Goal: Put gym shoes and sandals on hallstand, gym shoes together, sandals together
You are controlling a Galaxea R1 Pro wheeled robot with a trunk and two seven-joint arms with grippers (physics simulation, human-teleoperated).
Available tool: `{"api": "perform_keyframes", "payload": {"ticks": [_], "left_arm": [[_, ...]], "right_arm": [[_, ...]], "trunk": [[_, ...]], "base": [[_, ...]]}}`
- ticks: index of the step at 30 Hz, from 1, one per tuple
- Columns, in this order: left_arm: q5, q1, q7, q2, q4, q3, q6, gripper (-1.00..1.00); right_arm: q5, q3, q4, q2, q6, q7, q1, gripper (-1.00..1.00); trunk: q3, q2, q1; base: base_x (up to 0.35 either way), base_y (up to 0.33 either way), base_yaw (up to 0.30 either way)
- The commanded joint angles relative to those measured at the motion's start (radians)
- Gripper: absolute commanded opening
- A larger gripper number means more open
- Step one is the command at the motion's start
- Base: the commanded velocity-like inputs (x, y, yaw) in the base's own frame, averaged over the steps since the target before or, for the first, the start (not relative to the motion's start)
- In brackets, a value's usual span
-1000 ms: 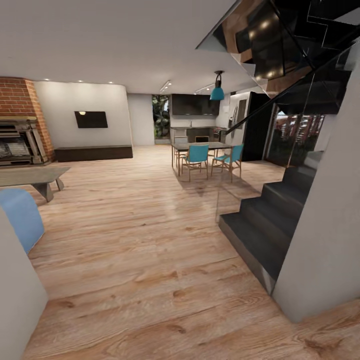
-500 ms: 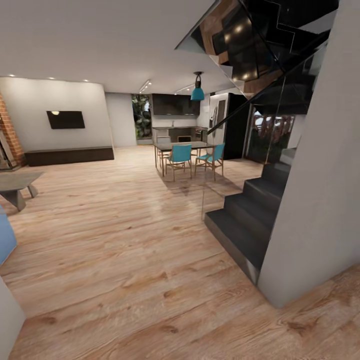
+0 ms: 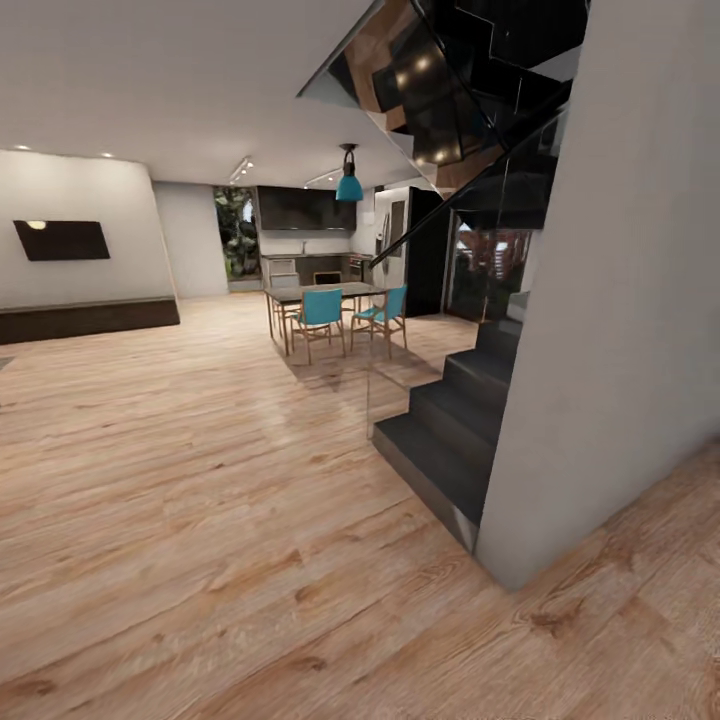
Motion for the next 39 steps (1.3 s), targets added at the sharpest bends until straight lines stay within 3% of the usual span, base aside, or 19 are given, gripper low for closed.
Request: {"api": "perform_keyframes", "payload": {"ticks": [1,39], "left_arm": [[0.0,0.0,0.0,0.0,0.0,0.0,0.0,1.0],[0.0,0.0,0.0,0.0,0.0,-0.001,0.0,1.0]], "right_arm": [[0.0,0.0,0.0,0.0,0.0,0.0,0.0,1.0],[0.0,0.0,0.0,0.0,0.0,0.0,0.0,1.0]], "trunk": [[0.0,0.0,0.0],[0.0,0.0,0.0]], "base": [[0.0,0.0,-0.279],[0.0,0.0,-0.282]]}}
